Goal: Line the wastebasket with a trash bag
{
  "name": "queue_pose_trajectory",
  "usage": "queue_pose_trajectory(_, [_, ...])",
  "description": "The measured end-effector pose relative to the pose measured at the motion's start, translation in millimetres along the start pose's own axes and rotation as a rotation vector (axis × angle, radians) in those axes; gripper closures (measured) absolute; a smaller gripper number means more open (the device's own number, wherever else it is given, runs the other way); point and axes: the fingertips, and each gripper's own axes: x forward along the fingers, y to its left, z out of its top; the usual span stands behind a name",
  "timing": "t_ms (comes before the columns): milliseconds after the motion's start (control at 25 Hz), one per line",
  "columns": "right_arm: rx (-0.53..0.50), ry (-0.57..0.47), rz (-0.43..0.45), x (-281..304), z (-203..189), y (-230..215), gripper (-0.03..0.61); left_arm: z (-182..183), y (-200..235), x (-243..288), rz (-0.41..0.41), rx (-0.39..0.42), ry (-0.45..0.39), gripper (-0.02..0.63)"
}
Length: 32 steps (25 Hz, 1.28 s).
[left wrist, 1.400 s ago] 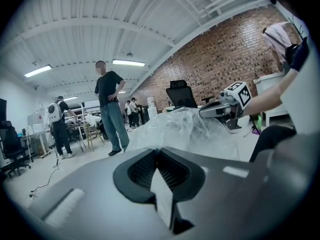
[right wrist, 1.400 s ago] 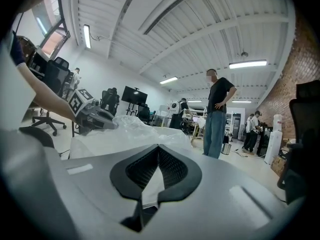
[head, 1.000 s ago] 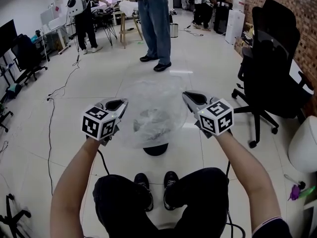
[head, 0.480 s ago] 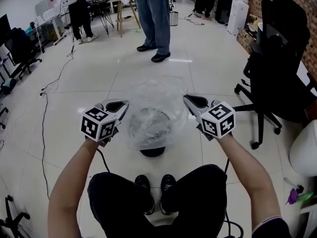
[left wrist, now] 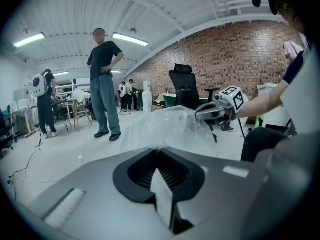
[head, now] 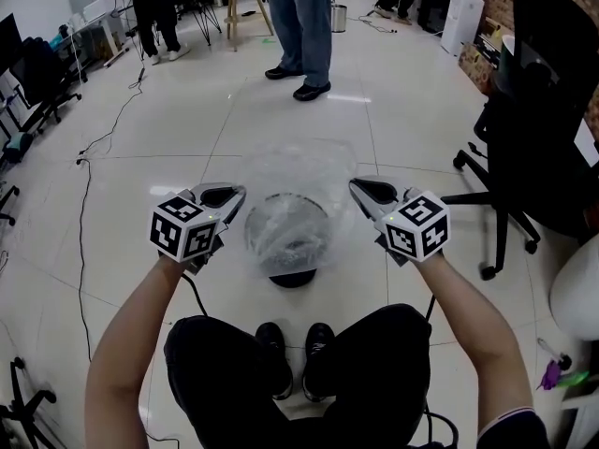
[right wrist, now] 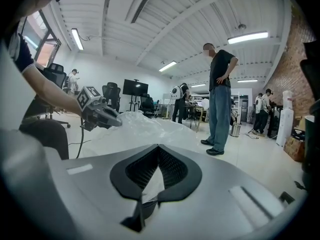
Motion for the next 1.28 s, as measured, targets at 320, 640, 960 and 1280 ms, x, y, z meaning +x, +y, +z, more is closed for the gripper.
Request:
queue_pose_trajectory(320, [-0.004,0.003,0.008,1.4,15.8,0.0,0.577,9.9,3.2,-4.9,-0.020,-0.017,0.018,0.603])
queue_pose_trajectory(640, [0.030,0.075,0.004,19.9,19.2,-9.4,0.577,0.9,16.0,6.2,0.008,-0.045,0.092,0.601])
queue_pose_trajectory(960, [0.076,0.154,0.007,47.7,3.8,-21.9,0.577,-18.0,28.2,28.2,0.013,-0.097,0.168,0.603])
queue_pose_trajectory(1280, [0.105,0.230,0.007,64.7,-29.0,-27.2,0.577,-54.4,35.9,43.8,0.018,-0.139,0.218,0.602])
